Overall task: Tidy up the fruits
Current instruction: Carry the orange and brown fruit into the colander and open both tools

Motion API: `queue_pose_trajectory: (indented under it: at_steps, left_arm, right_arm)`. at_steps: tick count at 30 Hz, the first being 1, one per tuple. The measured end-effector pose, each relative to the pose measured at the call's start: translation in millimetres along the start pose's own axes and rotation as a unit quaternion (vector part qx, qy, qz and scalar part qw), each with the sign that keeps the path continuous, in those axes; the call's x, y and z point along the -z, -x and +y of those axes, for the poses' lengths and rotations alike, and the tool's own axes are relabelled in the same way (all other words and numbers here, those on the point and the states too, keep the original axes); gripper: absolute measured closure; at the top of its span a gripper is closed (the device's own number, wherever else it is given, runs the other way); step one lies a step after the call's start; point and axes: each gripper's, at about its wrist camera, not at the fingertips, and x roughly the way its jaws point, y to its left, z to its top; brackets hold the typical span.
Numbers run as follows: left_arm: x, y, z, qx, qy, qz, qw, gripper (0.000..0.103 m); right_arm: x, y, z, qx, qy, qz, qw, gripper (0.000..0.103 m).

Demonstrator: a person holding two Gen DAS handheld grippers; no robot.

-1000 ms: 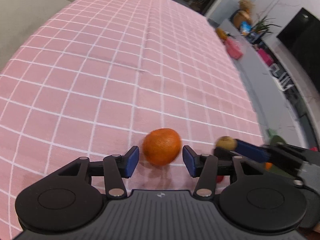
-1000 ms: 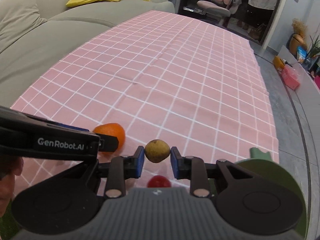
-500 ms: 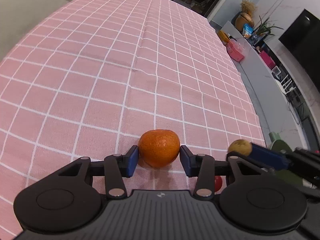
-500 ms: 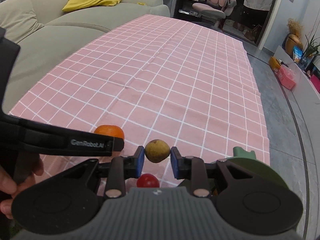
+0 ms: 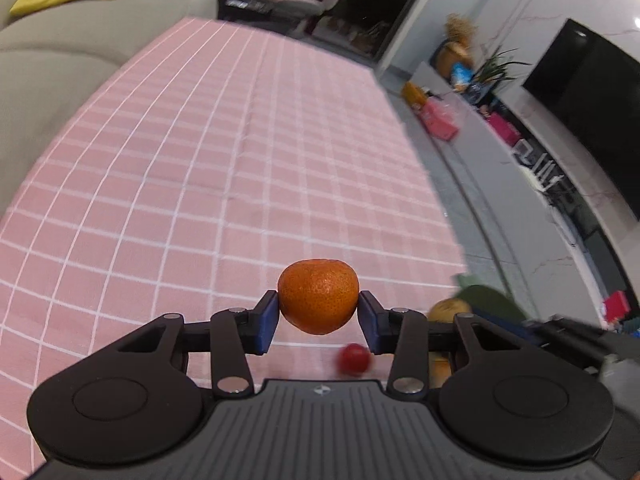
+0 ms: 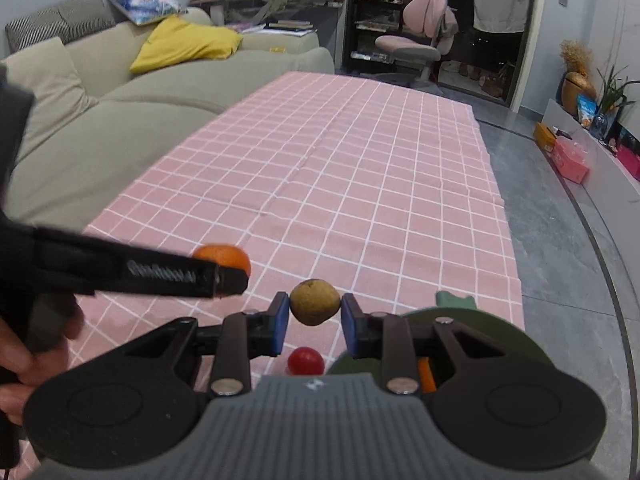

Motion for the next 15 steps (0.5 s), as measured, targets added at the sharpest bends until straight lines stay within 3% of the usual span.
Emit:
queue_pose_trajectory:
  at_steps: [9, 15]
  left_arm:
    - [7.2, 27.8, -60.3, 0.053, -0.046, 0.004, 0.9975, 0.055]
    - [19.3, 18.7, -104.4, 0.081, -0.096, 0.047, 0.9909, 0.055]
  right_arm:
    - [30.2, 49.4, -25.6, 0.03, -0.01, -0.015, 0.999, 0.079]
    - [55.4, 69.2, -49.2, 0.06, -0.031, -0.012, 0.998, 0.079]
